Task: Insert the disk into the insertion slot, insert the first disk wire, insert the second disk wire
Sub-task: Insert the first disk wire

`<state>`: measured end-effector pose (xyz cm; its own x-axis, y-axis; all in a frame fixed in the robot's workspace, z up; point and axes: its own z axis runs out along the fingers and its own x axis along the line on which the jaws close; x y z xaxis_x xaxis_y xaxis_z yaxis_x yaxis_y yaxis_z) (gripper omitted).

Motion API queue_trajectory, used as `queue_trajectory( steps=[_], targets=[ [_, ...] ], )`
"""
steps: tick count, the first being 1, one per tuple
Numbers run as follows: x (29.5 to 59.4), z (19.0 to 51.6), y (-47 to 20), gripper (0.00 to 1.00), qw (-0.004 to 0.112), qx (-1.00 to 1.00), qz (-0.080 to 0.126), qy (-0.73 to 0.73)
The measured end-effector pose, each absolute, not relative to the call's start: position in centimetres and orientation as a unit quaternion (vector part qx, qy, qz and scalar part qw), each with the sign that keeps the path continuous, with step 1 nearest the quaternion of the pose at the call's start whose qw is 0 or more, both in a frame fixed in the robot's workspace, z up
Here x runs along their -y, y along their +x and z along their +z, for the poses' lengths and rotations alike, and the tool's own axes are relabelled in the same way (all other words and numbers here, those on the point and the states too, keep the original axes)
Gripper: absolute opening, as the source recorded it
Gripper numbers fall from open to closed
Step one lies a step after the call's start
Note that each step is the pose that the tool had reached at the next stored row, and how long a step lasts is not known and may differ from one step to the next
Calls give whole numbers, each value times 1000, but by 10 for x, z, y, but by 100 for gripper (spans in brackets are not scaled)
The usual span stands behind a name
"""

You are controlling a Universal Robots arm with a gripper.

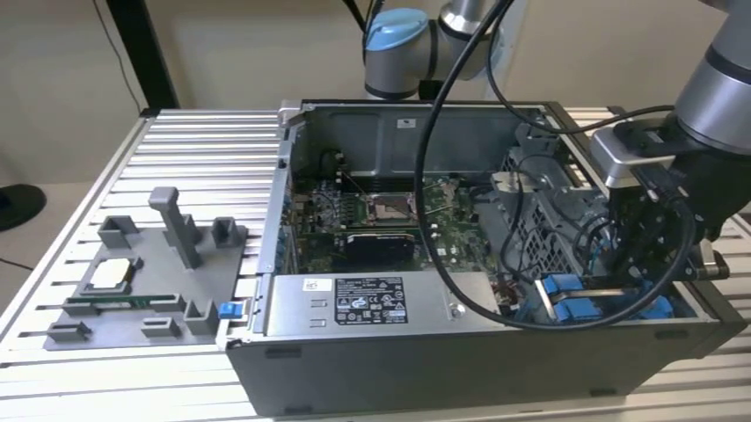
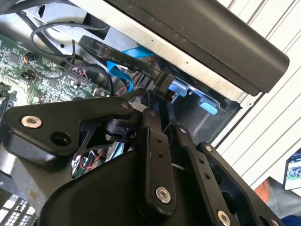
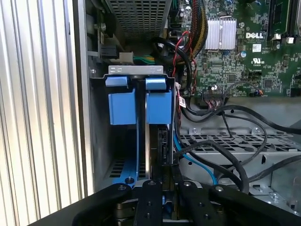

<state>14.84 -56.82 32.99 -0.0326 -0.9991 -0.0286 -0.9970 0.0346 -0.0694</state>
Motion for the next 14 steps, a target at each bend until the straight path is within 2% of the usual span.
queue_trajectory(
  steps=[14],
  targets=[
    [568,346,149,0,29,-721,-8,-692]
  ],
)
